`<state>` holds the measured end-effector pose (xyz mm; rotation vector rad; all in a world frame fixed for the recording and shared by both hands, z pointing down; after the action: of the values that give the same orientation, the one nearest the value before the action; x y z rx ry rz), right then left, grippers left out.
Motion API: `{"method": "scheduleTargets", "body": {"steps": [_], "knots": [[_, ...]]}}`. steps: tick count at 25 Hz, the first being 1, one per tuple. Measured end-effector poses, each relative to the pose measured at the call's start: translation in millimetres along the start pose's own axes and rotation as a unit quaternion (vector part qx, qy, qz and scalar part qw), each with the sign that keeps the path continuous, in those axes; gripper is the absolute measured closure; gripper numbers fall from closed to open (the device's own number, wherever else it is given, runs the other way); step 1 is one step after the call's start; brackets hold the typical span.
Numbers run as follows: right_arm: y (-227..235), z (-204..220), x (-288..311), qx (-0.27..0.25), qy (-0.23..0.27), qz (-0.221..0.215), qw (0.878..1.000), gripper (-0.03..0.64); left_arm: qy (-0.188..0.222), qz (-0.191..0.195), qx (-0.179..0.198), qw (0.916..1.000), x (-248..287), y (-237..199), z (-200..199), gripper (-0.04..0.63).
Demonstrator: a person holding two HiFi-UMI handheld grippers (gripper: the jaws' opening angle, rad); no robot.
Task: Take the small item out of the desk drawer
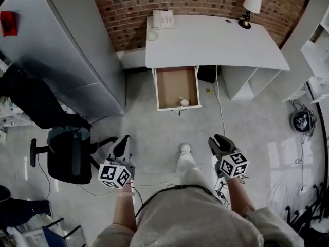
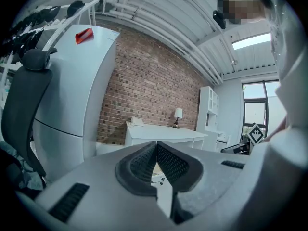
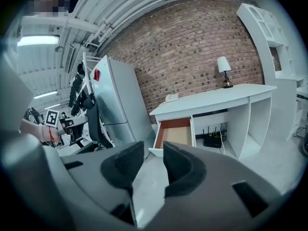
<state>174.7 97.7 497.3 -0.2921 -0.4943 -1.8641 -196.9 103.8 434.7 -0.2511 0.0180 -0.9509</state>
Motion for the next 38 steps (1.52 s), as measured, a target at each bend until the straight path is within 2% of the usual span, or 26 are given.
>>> {"method": "scheduleTargets", "body": {"steps": [5,10,14,22,29,34,36,38], "knots": [[17,-16,52,-0.006,-0.028,-0.02,0.999,0.485,-0.009,0.005,-0.02,0.9997,51,-15,5,0.591],[31,-13,101,-0.024,-0.065,-0.042,0.997,0.485,-0.035,0.02,-0.037,0.9985,108,-23,20,0.591],[36,-9,137,-0.045,-0.094,-0.065,0.992,0.485,-0.044,0.015,-0.059,0.9972,141,-35,31,0.59],[62,-16,210,-0.107,-0.131,-0.101,0.98,0.485,-0.054,0.002,-0.088,0.9946,192,-56,45,0.591],[71,-5,264,-0.145,-0.169,-0.138,0.965,0.485,-0.063,-0.018,-0.117,0.991,218,-71,67,0.591],[77,-2,300,-0.218,-0.177,-0.154,0.947,0.482,-0.065,-0.031,-0.121,0.9901,231,-81,77,0.591],[79,3,313,-0.27,-0.18,-0.167,0.931,0.478,-0.059,-0.033,-0.122,0.9902,238,-85,81,0.591],[79,10,327,-0.336,-0.184,-0.185,0.905,0.476,-0.057,-0.031,-0.124,0.9902,247,-88,84,0.59]]}}
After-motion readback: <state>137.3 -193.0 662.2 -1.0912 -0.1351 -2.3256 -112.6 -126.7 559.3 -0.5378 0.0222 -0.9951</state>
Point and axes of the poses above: the fingertips, and each gripper's own axes: x forward along the fingers, y to its right, z out of its underside, the point moved 3 cm from there along -x, backward along the fingers, and after that the axes turned 11 degrees about z, right-handed, at the moved point
